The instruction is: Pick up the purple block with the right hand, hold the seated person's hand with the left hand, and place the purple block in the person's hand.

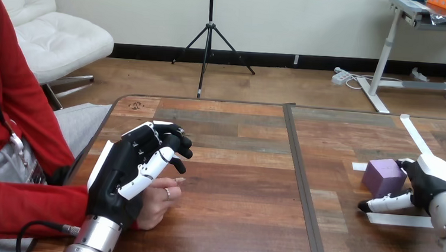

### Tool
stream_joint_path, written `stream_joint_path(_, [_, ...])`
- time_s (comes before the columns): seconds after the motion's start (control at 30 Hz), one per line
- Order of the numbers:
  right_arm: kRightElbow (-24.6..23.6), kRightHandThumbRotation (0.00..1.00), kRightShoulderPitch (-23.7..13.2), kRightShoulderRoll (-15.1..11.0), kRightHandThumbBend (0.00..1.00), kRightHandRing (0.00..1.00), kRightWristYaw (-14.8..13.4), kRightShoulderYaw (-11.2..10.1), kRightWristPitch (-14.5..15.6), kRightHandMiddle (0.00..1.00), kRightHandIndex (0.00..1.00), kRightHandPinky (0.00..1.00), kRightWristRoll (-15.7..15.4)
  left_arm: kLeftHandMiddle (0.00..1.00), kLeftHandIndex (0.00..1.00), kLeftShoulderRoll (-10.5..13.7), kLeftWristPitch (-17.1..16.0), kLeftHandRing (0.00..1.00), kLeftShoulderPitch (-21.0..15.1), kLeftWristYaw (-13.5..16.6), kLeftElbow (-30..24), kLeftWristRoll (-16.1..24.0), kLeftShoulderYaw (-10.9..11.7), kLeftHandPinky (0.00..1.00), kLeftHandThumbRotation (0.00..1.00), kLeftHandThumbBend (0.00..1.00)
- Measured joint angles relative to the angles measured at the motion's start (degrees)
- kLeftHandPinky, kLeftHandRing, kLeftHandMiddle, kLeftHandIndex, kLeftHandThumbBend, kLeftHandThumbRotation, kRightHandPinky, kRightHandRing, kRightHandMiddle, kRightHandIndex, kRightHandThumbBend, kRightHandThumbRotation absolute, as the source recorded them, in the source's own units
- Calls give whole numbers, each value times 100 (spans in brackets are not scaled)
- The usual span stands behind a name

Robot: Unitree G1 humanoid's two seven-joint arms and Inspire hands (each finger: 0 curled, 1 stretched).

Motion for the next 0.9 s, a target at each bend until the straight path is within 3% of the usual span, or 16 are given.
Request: stream_joint_path(0.9, [-1, 37, -45, 97, 98, 91, -5, -82, 142, 97, 95, 72, 210, 53, 52, 1, -8, 52, 3, -43, 0, -10, 7, 36, 30, 40])
